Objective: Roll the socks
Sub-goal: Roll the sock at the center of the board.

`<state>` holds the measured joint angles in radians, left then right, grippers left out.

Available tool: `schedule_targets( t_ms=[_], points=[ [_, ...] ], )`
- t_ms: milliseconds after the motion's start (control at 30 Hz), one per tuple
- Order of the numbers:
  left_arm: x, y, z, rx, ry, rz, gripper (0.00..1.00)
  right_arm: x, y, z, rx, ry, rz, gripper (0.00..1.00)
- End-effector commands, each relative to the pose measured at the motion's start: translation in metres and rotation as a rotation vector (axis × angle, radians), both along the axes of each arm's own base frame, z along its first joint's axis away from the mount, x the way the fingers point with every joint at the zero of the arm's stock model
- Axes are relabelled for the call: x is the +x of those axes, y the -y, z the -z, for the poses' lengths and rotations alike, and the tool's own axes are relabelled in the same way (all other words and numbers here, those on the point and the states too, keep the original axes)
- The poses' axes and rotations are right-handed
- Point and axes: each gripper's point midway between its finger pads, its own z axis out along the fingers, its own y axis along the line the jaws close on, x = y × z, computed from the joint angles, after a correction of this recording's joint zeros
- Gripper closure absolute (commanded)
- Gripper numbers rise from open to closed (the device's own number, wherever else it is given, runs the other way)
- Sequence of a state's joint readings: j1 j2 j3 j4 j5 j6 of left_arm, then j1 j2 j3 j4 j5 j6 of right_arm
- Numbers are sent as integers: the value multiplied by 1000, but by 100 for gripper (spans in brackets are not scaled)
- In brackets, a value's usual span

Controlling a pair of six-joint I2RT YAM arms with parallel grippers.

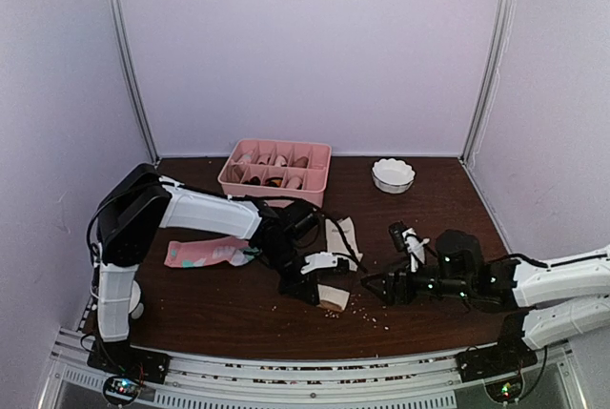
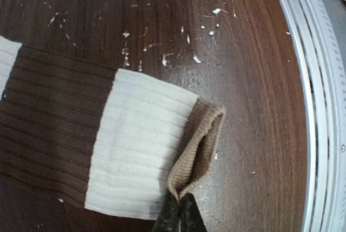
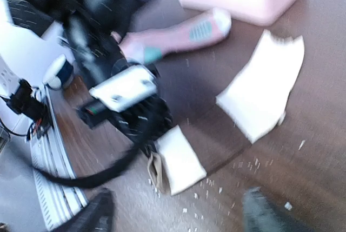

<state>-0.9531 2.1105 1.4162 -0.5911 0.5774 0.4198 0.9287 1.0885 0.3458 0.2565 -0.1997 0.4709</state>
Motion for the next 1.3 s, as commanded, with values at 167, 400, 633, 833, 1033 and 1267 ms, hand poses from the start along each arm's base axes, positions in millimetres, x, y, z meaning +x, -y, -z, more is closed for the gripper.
schedule_targets(
  t_ms=[167, 400, 633, 833, 1033, 1267],
  points=[
    [-2, -8, 8, 76, -205, -67, 100, 31, 50, -22, 17, 232, 302, 0],
    [5, -9, 19, 126, -190, -89, 100, 0, -1, 11, -24, 154, -30, 21],
    [12, -11, 27, 180, -185, -134, 100, -9, -42, 26, 119, 41, -129, 43],
    [11, -15, 32, 200, -178, -139, 100, -14, -74, 31, 159, 25, -180, 45],
    [9, -17, 35, 206, -186, -136, 100, -13, -80, 41, 181, 20, -145, 53],
    [6, -17, 33, 201, -199, -128, 100, -10, -72, 49, 217, 27, -83, 57]
  ],
)
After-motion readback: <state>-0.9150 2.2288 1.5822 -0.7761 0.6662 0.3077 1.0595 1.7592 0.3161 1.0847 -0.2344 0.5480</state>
